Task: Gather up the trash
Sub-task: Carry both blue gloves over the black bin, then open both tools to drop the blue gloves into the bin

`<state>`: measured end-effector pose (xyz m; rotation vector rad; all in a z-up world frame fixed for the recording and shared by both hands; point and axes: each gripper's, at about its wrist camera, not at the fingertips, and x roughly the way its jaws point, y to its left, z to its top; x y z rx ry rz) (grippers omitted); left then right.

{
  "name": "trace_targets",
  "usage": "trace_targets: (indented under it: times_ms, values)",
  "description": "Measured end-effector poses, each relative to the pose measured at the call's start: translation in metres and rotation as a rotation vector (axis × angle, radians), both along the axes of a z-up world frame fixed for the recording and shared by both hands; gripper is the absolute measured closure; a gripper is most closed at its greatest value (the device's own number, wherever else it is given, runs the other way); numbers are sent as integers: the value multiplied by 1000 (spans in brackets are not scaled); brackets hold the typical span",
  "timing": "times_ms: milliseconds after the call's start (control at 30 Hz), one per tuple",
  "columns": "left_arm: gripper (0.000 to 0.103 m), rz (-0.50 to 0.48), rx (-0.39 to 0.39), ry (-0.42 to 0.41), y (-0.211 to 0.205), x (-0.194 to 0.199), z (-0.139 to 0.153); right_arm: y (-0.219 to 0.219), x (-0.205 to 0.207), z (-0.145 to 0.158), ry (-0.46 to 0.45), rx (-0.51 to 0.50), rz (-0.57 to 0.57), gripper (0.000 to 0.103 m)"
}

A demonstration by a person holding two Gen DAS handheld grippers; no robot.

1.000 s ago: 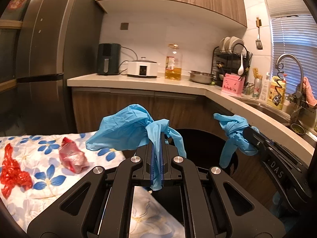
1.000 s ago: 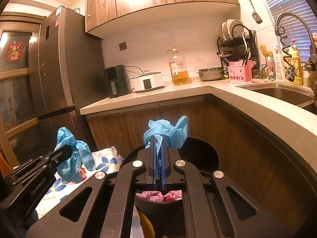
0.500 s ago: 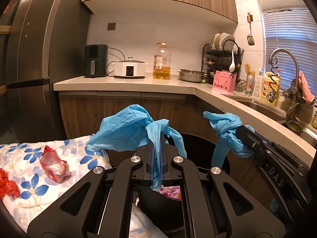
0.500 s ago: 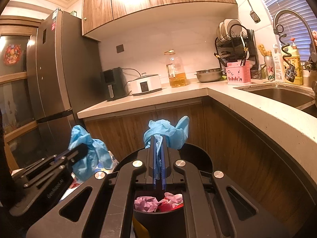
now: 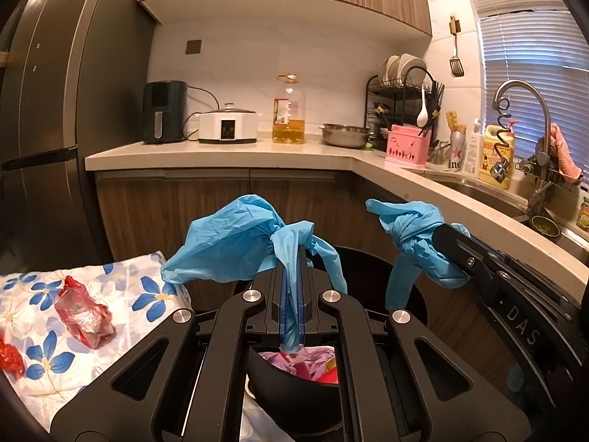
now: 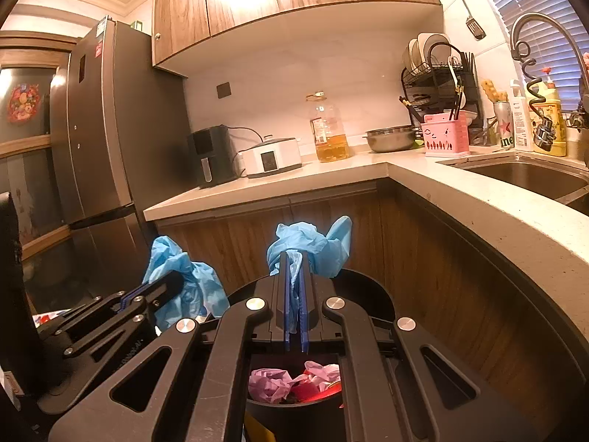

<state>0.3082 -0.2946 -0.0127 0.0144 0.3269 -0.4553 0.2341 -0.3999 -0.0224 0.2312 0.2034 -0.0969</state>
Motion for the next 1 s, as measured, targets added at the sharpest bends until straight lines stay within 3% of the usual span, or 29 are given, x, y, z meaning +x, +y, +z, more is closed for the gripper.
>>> trace_targets:
  times_ms: [800, 1000]
  values:
    - [99, -26, 7, 35, -9, 20, -16, -6, 14, -2, 5, 6, 13, 98]
    - [99, -28, 13, 50, -11, 24, -20, -10, 14, -5, 10, 21, -5, 79]
